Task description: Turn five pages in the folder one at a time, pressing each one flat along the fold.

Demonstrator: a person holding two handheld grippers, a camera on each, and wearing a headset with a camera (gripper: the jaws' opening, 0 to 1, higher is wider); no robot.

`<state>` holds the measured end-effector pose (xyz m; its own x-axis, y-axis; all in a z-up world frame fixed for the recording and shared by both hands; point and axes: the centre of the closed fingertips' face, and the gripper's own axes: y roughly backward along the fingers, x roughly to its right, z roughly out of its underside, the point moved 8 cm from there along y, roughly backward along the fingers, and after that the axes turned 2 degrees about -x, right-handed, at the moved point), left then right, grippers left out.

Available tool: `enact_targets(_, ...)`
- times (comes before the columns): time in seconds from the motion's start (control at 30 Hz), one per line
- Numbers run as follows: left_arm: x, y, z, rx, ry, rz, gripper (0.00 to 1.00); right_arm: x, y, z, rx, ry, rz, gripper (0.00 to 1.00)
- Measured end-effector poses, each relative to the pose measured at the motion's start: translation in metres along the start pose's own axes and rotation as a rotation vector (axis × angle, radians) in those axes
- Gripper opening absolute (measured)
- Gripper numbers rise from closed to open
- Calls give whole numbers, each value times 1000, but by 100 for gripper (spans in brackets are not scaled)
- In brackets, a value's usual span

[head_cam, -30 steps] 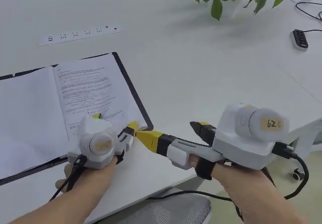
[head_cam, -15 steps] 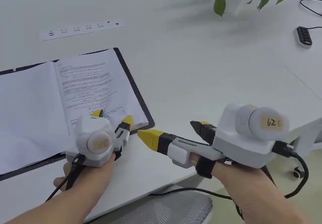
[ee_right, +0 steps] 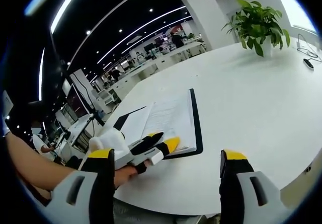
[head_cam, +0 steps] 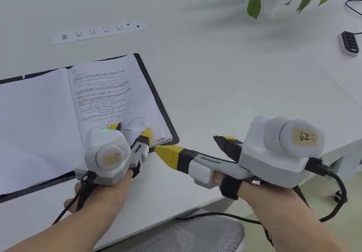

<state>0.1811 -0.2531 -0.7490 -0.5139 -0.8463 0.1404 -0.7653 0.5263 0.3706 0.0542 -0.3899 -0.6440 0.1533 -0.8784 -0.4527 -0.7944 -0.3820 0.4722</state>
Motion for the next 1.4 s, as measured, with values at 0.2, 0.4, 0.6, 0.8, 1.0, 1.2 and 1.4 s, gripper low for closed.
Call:
enact_targets(0.2,-6,1,0,3,22,-9,33,1,-1,2,-11,-1,1,86)
enact_targets(0.4,-11,1,-1,0,31,-15,26,-1,-5,1,-11,3,-8,85)
enact_targets(0.6,-12,1,-2,-2,55,-6,26,-4,-29,-8,-11,51,-58,76)
enact_targets(0.8,-14,2,-2,-2,67,-1,24,-2,-74,-28,3,98,-133,58)
enact_targets(1.0,-14,2,-2,0,71,1,23,8,-125,-42,-24,91,-186,41)
enact_targets(1.2,-14,2,-2,0,74,1,23,28,-162,-45,-102,50,-177,36)
enact_targets(1.4,-14,2,-2,1,73,1,23,32,-174,-42,-144,-8,-181,33)
